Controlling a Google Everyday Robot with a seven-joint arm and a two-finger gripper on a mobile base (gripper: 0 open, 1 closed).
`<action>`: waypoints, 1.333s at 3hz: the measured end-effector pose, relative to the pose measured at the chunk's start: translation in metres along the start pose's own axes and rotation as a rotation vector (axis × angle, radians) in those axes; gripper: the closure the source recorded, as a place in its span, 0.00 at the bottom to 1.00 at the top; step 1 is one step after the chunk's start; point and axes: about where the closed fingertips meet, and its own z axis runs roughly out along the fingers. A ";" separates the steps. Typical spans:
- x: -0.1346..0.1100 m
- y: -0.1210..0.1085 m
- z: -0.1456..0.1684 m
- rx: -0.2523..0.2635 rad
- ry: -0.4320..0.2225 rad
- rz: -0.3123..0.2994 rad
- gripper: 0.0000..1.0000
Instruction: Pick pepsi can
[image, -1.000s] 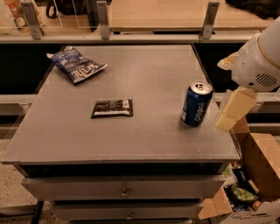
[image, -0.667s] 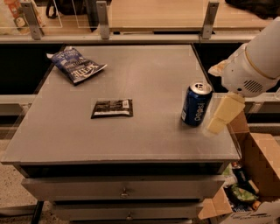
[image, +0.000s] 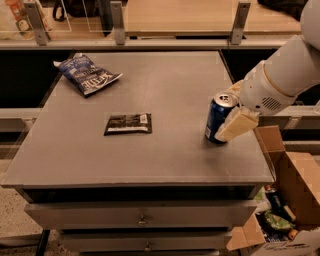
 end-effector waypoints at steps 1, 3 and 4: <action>-0.002 -0.002 0.002 -0.019 -0.010 0.011 0.65; -0.004 -0.003 -0.002 -0.020 -0.010 0.011 1.00; -0.013 -0.007 -0.014 -0.060 -0.052 0.034 1.00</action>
Offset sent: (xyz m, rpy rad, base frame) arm 0.0143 0.0162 -0.0104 0.1257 0.2530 0.0024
